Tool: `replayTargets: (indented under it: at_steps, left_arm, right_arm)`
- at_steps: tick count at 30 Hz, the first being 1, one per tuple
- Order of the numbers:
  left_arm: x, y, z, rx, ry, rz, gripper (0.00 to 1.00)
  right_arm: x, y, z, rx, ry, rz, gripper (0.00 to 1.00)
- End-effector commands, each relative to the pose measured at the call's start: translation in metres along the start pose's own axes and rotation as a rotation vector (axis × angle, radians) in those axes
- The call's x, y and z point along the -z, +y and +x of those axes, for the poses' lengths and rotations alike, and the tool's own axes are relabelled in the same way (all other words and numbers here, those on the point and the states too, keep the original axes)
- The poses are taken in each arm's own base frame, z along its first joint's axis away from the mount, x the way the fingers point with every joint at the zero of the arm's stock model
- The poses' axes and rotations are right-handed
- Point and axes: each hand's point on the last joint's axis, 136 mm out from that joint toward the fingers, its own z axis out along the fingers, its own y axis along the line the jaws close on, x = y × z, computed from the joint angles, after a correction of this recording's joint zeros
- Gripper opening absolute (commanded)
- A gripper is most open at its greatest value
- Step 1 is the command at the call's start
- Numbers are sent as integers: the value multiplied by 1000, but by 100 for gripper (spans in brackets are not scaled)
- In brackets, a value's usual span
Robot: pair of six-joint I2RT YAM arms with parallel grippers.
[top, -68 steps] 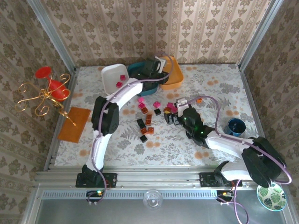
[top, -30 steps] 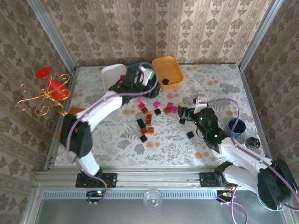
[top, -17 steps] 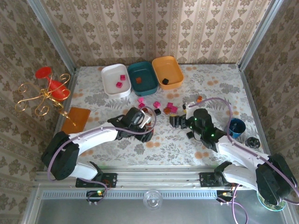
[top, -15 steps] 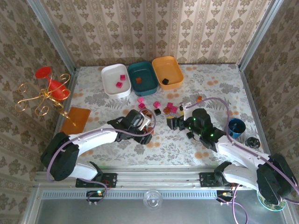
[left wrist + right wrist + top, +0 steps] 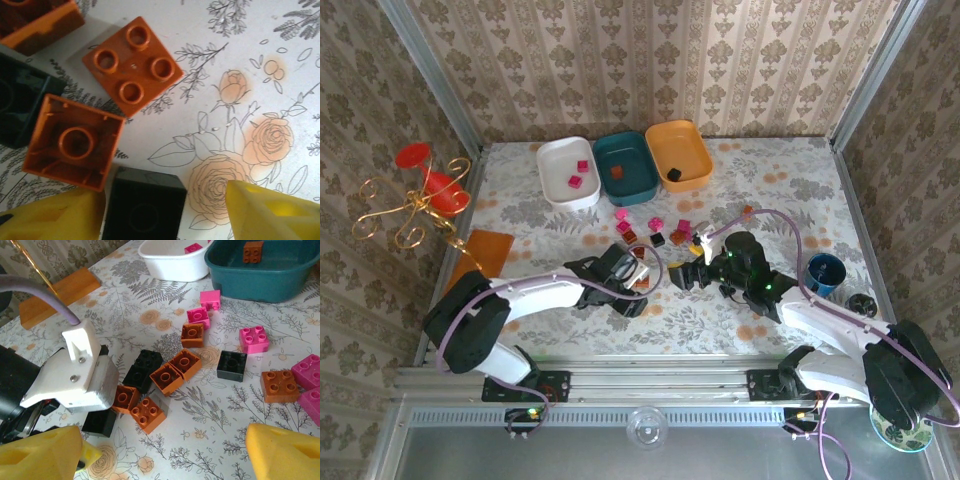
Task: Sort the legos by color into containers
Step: Pick up the lego from the middle-left of the table, then place the lego in the container.
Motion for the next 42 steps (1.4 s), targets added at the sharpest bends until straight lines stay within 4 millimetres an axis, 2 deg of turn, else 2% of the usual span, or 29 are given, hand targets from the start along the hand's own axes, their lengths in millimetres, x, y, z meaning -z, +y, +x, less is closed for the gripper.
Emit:
replayTargets:
  at_steps: [1,8,14,17,20,22,26,28,31,34,37,42]
  left_arm:
    - [-1,0,7,-5,23,-17,66]
    - [-2,3,17,-6,40,-41,55]
    - [0,6,16,-7,29,-56,42]
    - [10,15,8,9,-39,-106,38]
    - [28,19,-11,43,-160,-105,35]
    - [45,23,-31,78,-264,-92,34]
    - [80,38,-72,149,-454,-75,34]
    - [98,54,-91,184,-528,-111,34]
    - [114,77,-116,226,-595,-150,34]
    - [121,95,-137,247,-620,-182,35]
    - [122,104,-160,250,-637,-179,35]
    - [108,107,-203,232,-642,-145,35]
  right_arm:
    - [1,6,-11,29,-25,-18,86]
    - [2,2,-11,25,-26,7,86]
    - [4,1,-12,26,-35,16,86]
    - [5,7,-15,32,-51,-17,87]
    - [6,14,-15,39,-61,-57,87]
    - [7,12,-17,41,-73,-38,87]
    - [17,-17,-20,22,-113,142,88]
    - [27,-30,-23,12,-150,225,89]
    - [43,-46,-28,-10,-222,332,89]
    - [65,-67,-31,-46,-291,473,89]
    - [81,-81,-30,-66,-326,575,89]
    - [83,-89,-25,-63,-300,627,90]
